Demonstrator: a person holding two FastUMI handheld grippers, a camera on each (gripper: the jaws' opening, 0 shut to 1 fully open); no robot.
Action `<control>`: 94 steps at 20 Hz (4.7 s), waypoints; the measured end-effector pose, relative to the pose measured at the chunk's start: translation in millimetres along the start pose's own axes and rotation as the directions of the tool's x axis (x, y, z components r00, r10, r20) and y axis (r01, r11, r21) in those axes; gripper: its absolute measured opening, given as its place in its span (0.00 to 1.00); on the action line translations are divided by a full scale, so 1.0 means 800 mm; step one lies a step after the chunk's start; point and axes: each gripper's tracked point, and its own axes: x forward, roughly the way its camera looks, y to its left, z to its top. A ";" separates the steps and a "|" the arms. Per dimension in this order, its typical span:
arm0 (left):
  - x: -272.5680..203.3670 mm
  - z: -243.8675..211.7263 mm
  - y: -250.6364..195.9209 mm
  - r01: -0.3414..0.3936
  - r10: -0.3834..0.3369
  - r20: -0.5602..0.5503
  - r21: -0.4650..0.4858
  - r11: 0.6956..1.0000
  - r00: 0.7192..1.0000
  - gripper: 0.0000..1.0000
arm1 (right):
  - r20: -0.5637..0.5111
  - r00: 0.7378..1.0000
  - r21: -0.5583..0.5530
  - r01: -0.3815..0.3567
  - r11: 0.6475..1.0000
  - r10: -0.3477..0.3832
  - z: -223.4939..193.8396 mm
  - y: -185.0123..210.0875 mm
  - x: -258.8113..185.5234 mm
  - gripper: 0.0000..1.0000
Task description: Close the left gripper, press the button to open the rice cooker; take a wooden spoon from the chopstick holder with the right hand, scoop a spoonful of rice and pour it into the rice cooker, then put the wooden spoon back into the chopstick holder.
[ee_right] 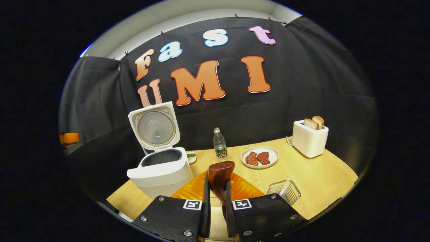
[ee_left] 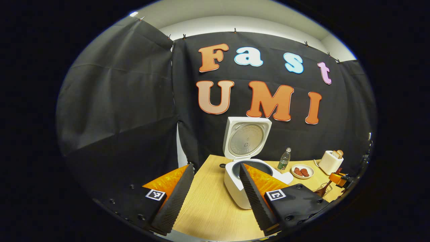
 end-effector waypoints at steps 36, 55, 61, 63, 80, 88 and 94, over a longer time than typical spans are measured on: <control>0.037 -0.017 0.001 0.028 -0.029 -0.045 -0.023 0.999 0.999 0.92 | -0.087 0.996 0.927 0.085 0.366 -0.011 -0.039 -0.059 0.009 0.19; 0.072 0.000 -0.031 0.079 -0.079 -0.010 -0.021 0.997 0.997 0.93 | 0.069 0.994 0.953 -0.089 0.290 0.079 0.130 0.011 0.085 0.18; 0.085 -0.002 -0.028 0.074 -0.074 -0.009 -0.029 0.997 0.997 0.93 | 0.075 0.990 0.950 -0.107 0.295 0.117 0.152 0.057 0.145 0.18; 0.088 -0.007 -0.021 0.063 -0.064 -0.010 -0.025 0.998 0.998 0.93 | 0.072 0.990 0.944 -0.108 0.311 0.124 0.153 0.073 0.169 0.19; 0.104 -0.021 0.031 -0.022 0.020 -0.035 -0.069 0.997 0.999 0.92 | 0.086 0.976 0.730 -0.198 0.654 0.200 0.184 0.198 0.265 0.18; 0.100 -0.017 0.029 -0.012 0.011 -0.015 -0.077 0.997 1.000 0.93 | 0.118 0.972 0.629 -0.233 0.742 0.205 0.204 0.202 0.258 0.18; 0.097 -0.017 0.032 -0.014 0.013 -0.014 -0.067 0.998 1.000 0.93 | 0.153 0.966 0.541 -0.260 0.800 0.210 0.220 0.210 0.253 0.18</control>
